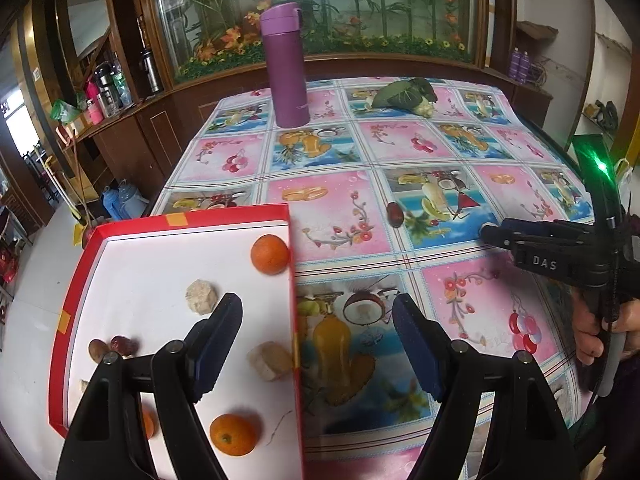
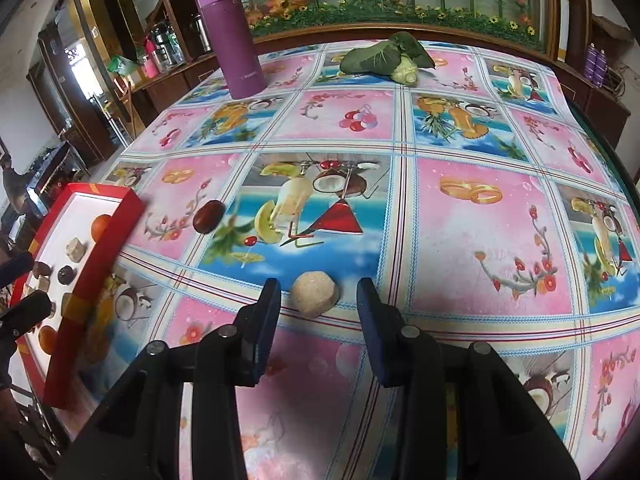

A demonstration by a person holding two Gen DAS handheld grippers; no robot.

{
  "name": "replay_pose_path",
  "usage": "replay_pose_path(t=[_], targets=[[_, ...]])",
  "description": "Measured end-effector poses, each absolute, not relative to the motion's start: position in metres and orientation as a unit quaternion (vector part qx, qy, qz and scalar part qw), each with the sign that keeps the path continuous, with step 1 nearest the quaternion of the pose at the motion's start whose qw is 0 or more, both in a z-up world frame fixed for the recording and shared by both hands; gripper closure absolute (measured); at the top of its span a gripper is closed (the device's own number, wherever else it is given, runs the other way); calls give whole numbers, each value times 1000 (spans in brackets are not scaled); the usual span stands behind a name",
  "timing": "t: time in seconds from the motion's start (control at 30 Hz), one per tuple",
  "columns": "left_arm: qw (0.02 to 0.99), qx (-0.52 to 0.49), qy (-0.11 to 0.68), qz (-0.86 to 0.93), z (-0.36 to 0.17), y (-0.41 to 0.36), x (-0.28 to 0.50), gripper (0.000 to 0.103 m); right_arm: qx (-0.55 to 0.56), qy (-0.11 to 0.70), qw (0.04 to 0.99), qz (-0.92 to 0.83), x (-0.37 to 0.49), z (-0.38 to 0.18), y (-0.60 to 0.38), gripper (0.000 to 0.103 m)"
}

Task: Organize fruits
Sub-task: 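Withdraw both tools from the tray toward the tablecloth, then grasp a round beige cake with the right tool while the left tool grasps a red date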

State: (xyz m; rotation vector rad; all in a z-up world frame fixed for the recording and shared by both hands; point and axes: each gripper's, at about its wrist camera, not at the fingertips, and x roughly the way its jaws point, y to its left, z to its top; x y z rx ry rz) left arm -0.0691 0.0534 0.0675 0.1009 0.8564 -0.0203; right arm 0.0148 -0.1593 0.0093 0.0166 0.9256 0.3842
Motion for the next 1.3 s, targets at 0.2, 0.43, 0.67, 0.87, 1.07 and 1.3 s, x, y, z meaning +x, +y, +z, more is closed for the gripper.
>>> replay_pose_path(t=[0.2, 0.43, 0.67, 0.87, 1.07, 1.3], targets=[[903, 55, 425, -25, 65, 42, -47, 26, -32, 437, 883, 169, 14, 7, -147, 75], [892, 50, 449, -32, 56, 26, -9, 26, 25, 428, 892, 146, 19, 19, -171, 76], [882, 68, 464, -40, 39, 0, 31, 26, 114, 417, 894, 119, 25, 33, -208, 76], [877, 71, 475, -38, 26, -9, 49, 38, 123, 414, 893, 125, 23, 36, -210, 76], [870, 61, 488, -33, 16, -11, 58, 48, 124, 414, 892, 134, 21, 37, -208, 76], [869, 40, 491, -46, 12, -12, 63, 71, 113, 415, 892, 138, 20, 36, -202, 76]])
